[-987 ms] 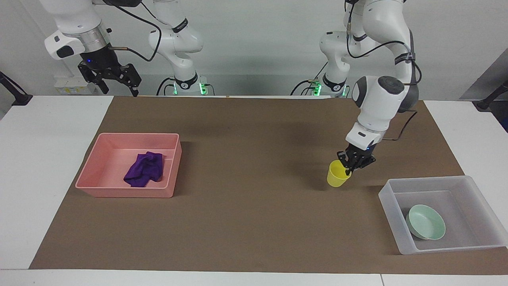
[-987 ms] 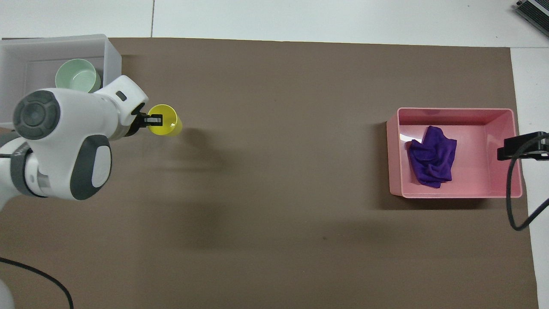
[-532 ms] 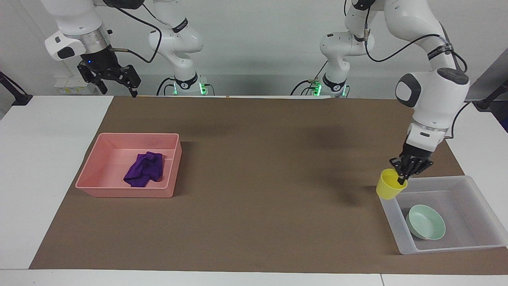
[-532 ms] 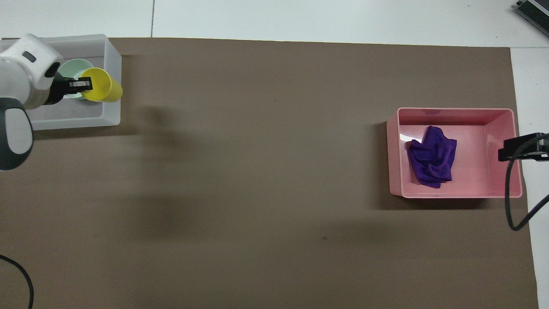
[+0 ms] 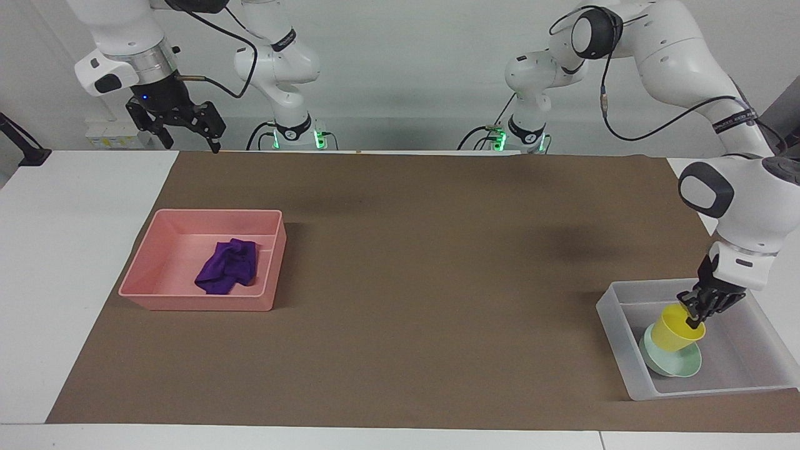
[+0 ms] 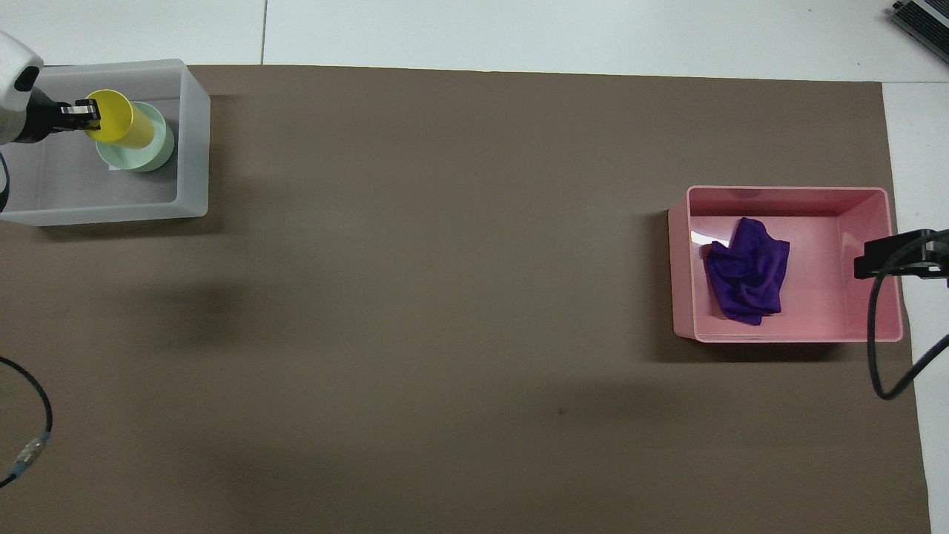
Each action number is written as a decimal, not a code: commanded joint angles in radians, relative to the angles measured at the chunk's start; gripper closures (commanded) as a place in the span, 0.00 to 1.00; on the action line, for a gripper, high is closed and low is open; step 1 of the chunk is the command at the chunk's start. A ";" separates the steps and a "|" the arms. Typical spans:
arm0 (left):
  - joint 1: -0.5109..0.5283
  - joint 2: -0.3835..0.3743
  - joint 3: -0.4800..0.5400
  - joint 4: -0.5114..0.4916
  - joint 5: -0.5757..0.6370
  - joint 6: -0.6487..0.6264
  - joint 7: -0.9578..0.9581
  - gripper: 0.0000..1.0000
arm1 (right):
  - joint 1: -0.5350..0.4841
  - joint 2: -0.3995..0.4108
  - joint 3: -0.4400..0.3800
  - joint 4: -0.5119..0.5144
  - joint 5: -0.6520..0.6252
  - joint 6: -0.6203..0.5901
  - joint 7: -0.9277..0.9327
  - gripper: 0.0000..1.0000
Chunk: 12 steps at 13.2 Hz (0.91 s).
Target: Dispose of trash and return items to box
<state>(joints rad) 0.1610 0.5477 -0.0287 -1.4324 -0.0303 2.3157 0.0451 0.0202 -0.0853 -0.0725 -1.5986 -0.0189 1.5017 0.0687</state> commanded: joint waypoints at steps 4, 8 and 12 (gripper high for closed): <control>0.019 0.051 -0.014 -0.002 0.003 0.054 0.033 0.92 | -0.006 -0.028 0.007 -0.040 0.013 0.015 0.003 0.00; 0.014 0.043 -0.016 0.009 0.010 0.021 0.041 0.00 | -0.006 -0.031 0.007 -0.046 0.013 0.017 0.003 0.00; -0.027 -0.085 -0.014 -0.052 0.009 -0.059 0.121 0.00 | -0.006 -0.031 0.007 -0.046 0.013 0.015 0.003 0.00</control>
<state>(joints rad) 0.1620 0.5702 -0.0498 -1.4165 -0.0303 2.3185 0.1389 0.0203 -0.0863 -0.0722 -1.6071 -0.0189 1.5017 0.0687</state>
